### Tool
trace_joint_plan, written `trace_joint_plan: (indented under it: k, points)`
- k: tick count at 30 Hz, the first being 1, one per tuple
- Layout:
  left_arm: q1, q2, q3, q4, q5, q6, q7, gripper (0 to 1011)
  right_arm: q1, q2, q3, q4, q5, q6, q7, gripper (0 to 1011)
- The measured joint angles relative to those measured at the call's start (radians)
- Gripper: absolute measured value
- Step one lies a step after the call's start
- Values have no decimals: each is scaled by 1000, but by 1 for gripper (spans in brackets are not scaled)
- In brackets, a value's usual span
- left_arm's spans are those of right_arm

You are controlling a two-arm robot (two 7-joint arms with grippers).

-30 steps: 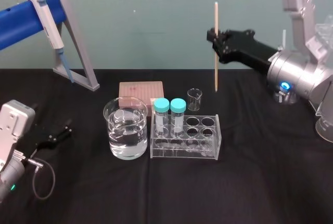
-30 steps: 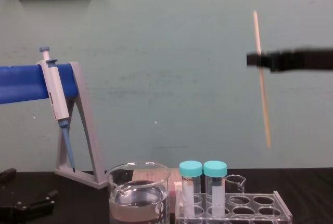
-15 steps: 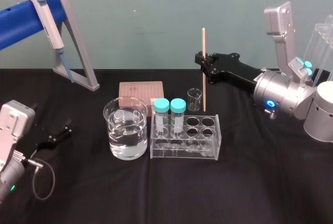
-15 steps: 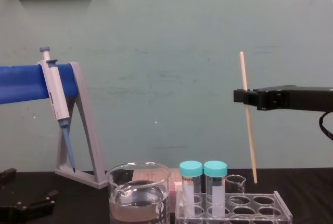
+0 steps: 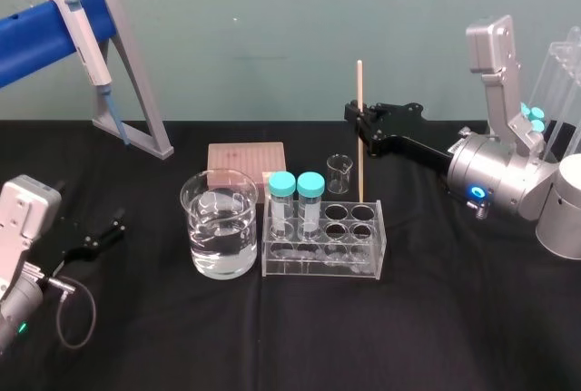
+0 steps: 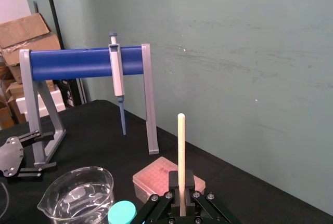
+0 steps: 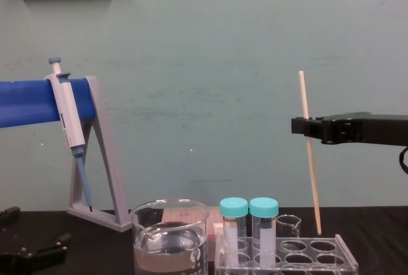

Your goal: Hold the thermometer with one hand and immerse one end into the beaker, then reinsert it into the test tube rack.

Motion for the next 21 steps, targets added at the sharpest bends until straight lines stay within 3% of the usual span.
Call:
trace_joint_plan:
  k: [21]
  points:
    - [0, 0, 0, 0, 0, 0, 0, 1004, -16, -14, -2, 38, -3, -12, 6, 53]
